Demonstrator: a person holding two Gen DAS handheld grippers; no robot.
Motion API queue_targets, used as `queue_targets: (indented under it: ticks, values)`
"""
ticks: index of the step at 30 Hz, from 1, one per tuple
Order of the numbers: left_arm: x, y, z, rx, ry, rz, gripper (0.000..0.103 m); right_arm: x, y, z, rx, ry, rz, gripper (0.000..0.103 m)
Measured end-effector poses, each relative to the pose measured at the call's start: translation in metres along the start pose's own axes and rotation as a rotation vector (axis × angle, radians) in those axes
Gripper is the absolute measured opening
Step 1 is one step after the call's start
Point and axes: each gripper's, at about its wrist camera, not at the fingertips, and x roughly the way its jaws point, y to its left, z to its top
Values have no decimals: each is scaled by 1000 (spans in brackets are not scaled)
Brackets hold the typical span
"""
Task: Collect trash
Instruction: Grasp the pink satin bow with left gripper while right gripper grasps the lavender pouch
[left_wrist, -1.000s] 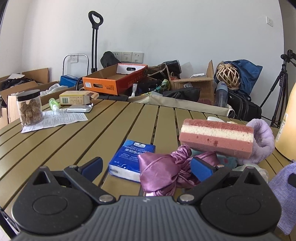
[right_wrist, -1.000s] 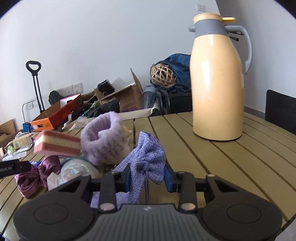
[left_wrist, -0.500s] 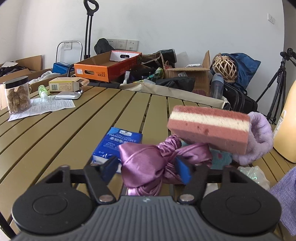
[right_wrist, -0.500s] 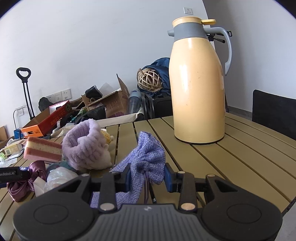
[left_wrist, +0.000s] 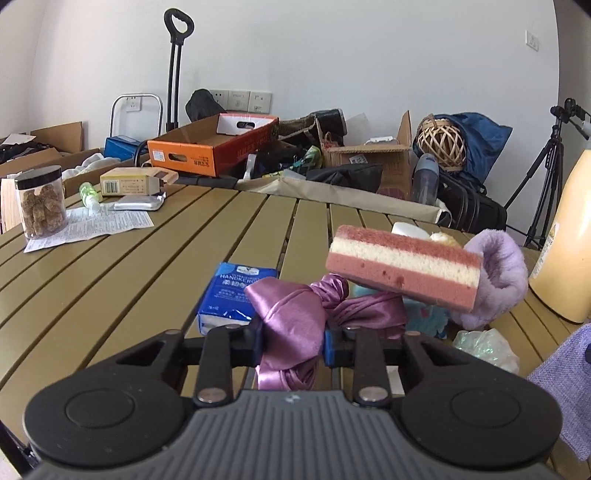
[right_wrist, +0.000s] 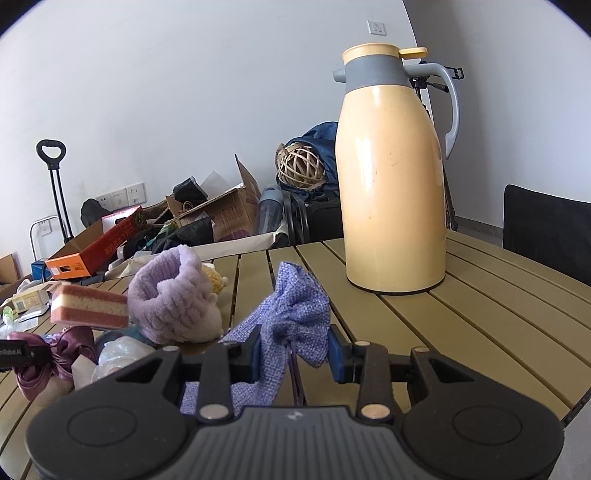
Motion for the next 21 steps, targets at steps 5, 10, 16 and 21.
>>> queue_targets:
  ticks: [5,10,16,21]
  values:
    - [-18,5,4,2,-32,7,29,-7,0,-1,-2,-11,11,33]
    - [-39,9,6,21,-66,19,29,-17,-2,1,8,-19,31,34]
    - [-61,15,10,9,-86,19,29,-34,1,5,16,-35,54,34]
    - [-81,16,9,20,-98,19,29,-52,8,5,-6,-53,75,33]
